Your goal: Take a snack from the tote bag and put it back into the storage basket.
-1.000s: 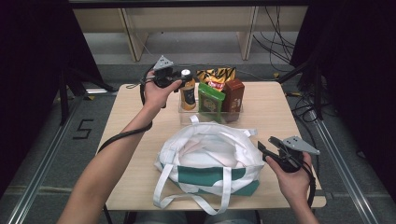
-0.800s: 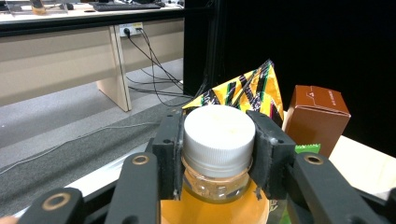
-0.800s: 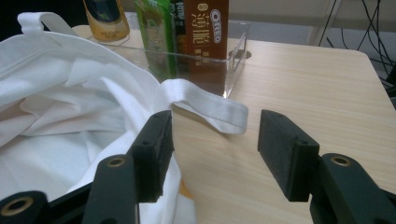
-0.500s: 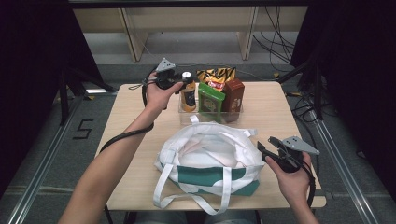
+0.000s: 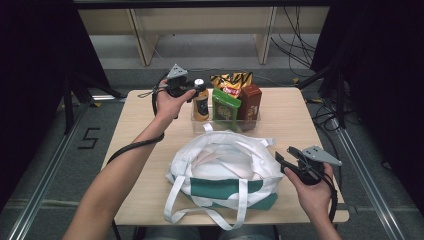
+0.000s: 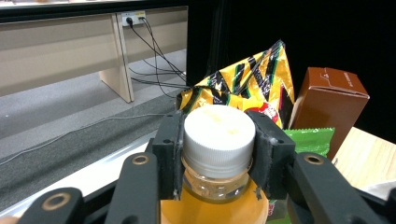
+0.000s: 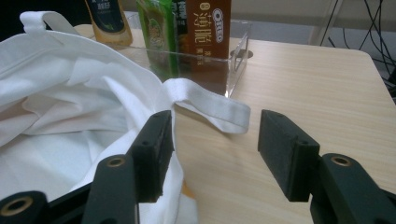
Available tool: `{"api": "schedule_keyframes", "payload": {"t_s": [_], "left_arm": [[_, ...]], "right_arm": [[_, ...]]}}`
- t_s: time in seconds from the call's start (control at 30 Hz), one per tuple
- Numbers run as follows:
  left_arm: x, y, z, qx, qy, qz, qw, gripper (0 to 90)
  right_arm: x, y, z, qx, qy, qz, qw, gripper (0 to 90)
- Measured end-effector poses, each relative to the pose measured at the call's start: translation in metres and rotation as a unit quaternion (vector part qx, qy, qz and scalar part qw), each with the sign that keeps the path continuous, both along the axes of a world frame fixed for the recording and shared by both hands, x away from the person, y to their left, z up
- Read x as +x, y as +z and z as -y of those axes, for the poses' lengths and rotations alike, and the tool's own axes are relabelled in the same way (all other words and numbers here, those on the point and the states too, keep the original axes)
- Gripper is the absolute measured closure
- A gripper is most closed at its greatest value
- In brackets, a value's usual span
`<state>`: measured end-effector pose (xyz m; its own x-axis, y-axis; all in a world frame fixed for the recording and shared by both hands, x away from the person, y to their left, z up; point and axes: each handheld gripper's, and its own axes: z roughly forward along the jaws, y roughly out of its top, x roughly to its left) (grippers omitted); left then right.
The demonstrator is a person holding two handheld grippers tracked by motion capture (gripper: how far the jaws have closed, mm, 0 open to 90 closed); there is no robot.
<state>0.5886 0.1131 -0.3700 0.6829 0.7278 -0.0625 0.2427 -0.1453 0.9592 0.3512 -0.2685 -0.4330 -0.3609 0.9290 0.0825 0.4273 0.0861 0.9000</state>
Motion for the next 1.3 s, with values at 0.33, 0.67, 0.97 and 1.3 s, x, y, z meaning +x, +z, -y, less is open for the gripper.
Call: {"api": "schedule_keyframes", "payload": {"t_s": [0.33, 0.67, 0.97, 1.3], "left_arm": [[0.0, -0.009, 0.0, 0.007, 0.0, -0.007, 1.0, 58.6], [0.001, -0.017, 0.0, 0.017, 0.002, -0.014, 0.9998, 58.5], [0.0, -0.022, -0.001, 0.019, 0.002, -0.018, 0.9997, 58.5], [0.0, -0.023, -0.001, 0.021, 0.001, -0.018, 0.9996, 58.5]], "right_arm": [[0.0, -0.001, 0.0, -0.002, 0.0, 0.001, 1.0, 45.6], [0.002, -0.001, 0.002, -0.009, 0.008, 0.009, 0.9999, 45.6], [0.002, -0.001, 0.001, -0.004, 0.003, 0.009, 1.0, 45.6], [0.003, -0.002, 0.002, -0.011, 0.012, 0.014, 0.9998, 45.6]]}}
